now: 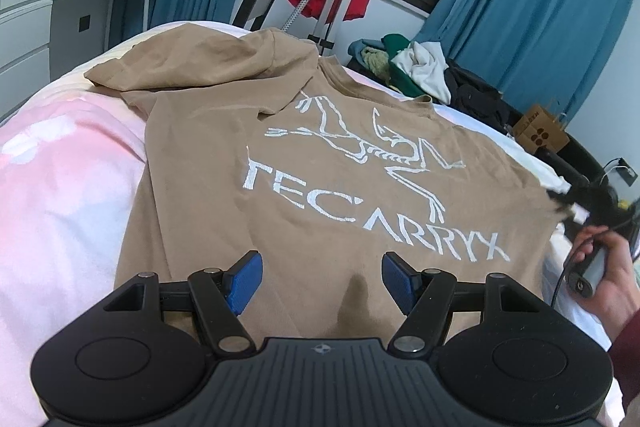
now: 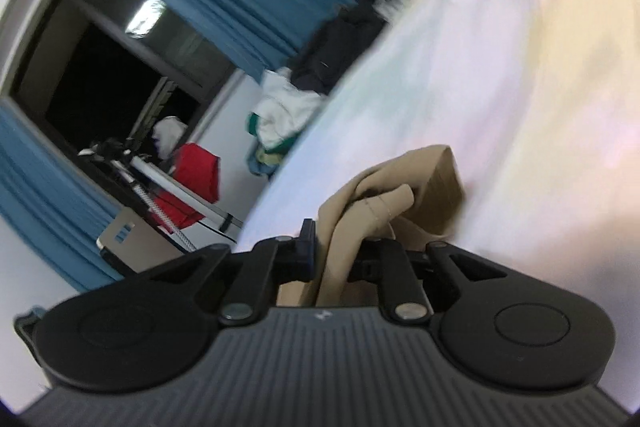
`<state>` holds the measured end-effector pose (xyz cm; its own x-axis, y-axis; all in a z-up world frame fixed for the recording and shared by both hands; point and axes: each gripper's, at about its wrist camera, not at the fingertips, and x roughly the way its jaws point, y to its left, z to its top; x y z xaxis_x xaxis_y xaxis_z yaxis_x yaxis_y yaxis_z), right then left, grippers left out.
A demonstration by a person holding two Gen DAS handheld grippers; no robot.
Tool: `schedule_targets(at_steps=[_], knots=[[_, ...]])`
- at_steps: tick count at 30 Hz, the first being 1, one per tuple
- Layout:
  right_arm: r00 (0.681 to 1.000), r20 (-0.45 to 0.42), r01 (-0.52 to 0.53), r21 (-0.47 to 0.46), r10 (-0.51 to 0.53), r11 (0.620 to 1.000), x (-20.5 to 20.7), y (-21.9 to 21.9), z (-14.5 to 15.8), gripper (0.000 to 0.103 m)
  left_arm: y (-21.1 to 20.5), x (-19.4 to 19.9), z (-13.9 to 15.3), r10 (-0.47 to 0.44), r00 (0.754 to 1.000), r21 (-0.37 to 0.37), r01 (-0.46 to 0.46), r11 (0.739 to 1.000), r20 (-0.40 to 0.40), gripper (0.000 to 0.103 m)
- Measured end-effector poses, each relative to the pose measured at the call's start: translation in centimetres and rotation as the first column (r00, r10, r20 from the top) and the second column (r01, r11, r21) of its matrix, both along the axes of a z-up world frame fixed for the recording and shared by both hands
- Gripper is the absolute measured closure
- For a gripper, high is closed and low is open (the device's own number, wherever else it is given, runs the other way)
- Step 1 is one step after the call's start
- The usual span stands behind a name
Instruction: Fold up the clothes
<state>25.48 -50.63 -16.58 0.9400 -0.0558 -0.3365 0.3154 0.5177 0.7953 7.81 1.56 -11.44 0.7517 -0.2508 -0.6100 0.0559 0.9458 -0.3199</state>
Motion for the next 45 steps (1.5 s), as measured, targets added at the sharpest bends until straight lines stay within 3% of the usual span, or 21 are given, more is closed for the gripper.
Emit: schedule_targets(at_steps=[4, 6, 11, 14, 19, 21, 23, 25, 29, 32, 34, 39, 41, 45], knots=[[0.999, -0.053, 0.01, 0.232, 0.002, 0.973, -0.5, -1.6, -3.6, 0.083, 0.0, 0.0, 0.1, 0.002, 1.0, 0.002, -0.002, 1.0, 0.001, 0.035], [0.999, -0.032, -0.008, 0.286, 0.018, 0.958, -0.5, -1.9, -4.5, 0.079, 0.0, 0.0, 0.1, 0.003, 1.0, 0.004, -0.003, 1.0, 0.0, 0.035], [0.996, 0.092, -0.036, 0.326, 0.006, 0.945, 0.3, -2.3, -5.1, 0.042, 0.1, 0.2, -0.2, 0.008, 1.0, 0.007, -0.008, 1.0, -0.008, 0.035], [0.993, 0.115, -0.021, 0.269, -0.01, 0.963, 1.6, -1.6, -5.2, 0.04, 0.3, 0.4, -0.4, 0.011, 1.0, 0.009, -0.01, 1.0, -0.013, 0.035], [0.995, 0.09, 0.03, 0.097, -0.039, 0.995, 3.3, -0.1, -4.8, 0.044, 0.3, 0.7, -0.9, 0.011, 1.0, 0.013, -0.011, 1.0, -0.021, 0.034], [0.995, 0.065, 0.073, 0.093, -0.079, 0.993, 3.6, 0.0, -4.6, 0.057, 0.0, 1.0, -1.0, 0.002, 1.0, 0.024, -0.002, 1.0, -0.016, 0.034], [0.992, 0.034, 0.118, 0.125, -0.123, 0.985, 3.4, -0.4, -4.8, 0.088, -0.2, 1.1, -0.9, 0.0, 1.0, 0.028, 0.0, 1.0, -0.013, 0.034], [0.99, 0.019, 0.14, 0.121, -0.143, 0.983, 3.1, -0.9, -4.9, 0.091, -0.3, 1.2, -0.8, 0.0, 1.0, 0.03, 0.0, 1.0, -0.006, 0.034], [0.988, 0.023, 0.153, -0.112, -0.151, 0.982, 2.8, 0.7, -2.1, 0.092, -0.1, 1.0, -0.4, 0.026, 0.998, 0.099, -0.031, 0.995, 0.051, 0.034], [0.989, 0.044, 0.147, -0.328, -0.14, 0.933, 2.6, 3.7, 1.5, 0.092, 0.7, 1.1, 0.4, 0.065, 0.994, 0.115, -0.075, 0.991, 0.089, 0.034], [0.993, 0.058, 0.117, -0.47, -0.101, 0.875, 2.5, 6.7, 4.5, 0.092, 1.4, 1.1, 0.9, 0.104, 0.987, 0.131, -0.12, 0.984, 0.125, 0.034], [0.999, 0.01, -0.019, -0.701, 0.036, 0.713, 4.6, 16.1, 9.2, 0.091, 4.3, 0.5, 2.4, 0.213, 0.96, 0.132, -0.239, 0.962, 0.183, 0.034], [0.994, -0.038, -0.099, -0.759, 0.107, 0.643, 5.6, 20.7, 9.3, 0.091, 5.6, 0.6, 2.6, 0.238, 0.957, 0.093, -0.255, 0.963, 0.165, 0.034], [0.959, -0.174, -0.271, -0.791, 0.223, 0.549, 7.3, 28.4, 6.5, 0.09, 7.0, 1.0, 2.7, 0.246, 0.956, 0.116, -0.266, 0.957, 0.163, 0.034]])
